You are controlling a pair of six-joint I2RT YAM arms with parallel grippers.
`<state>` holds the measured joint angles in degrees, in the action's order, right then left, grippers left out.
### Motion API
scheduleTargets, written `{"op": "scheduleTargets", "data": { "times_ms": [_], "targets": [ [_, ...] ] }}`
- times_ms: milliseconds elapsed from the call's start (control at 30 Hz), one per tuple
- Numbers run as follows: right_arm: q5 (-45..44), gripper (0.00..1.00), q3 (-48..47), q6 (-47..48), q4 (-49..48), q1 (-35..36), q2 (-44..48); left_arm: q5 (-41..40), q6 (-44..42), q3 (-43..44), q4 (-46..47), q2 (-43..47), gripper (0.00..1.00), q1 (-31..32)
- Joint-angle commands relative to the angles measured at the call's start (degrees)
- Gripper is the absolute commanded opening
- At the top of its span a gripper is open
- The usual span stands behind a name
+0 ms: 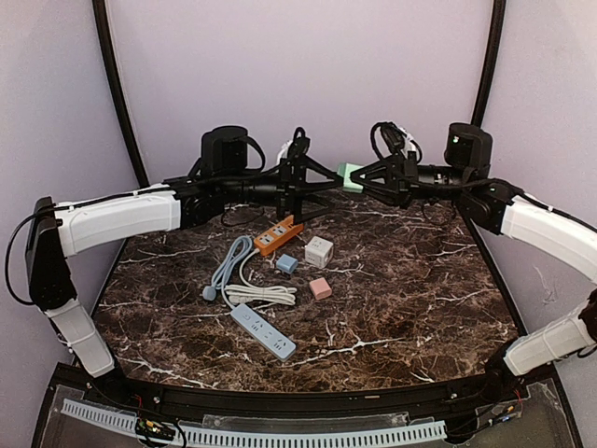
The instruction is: Insert the plug
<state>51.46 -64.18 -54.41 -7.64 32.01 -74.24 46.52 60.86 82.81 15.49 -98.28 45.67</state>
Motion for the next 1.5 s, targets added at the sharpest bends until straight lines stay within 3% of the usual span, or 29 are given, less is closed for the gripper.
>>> {"op": "scheduleTargets", "data": {
  "times_ms": [0,267,700,933,1467],
  "targets": [
    [1.0,0.00,-2.3,6.7,3.4,0.4,2.4,-3.9,-5.0,-3.6,-7.1,6.6,0.97,0.3],
    [0.0,0.00,-6.1,16.7,17.1,0.5,2.5,-10.3,-9.3,-9.7,-14.1,13.9,0.99,0.3],
    [-8.4,0.00,-15.6,27.7,34.7,2.3,-2.8,-27.8,-25.8,-7.8,-43.1,23.9,0.99,-0.2],
    [-12.1,0.00,-27.6,34.0,46.1,8.6,-10.3,-40.2,-31.4,-6.4,-55.0,27.7,0.99,-0.4],
    [-27.0,0.00,-56.1,37.6,71.7,22.4,-31.6,-49.8,-39.3,-8.4,-69.4,33.0,0.98,-0.6]
  ]
}}
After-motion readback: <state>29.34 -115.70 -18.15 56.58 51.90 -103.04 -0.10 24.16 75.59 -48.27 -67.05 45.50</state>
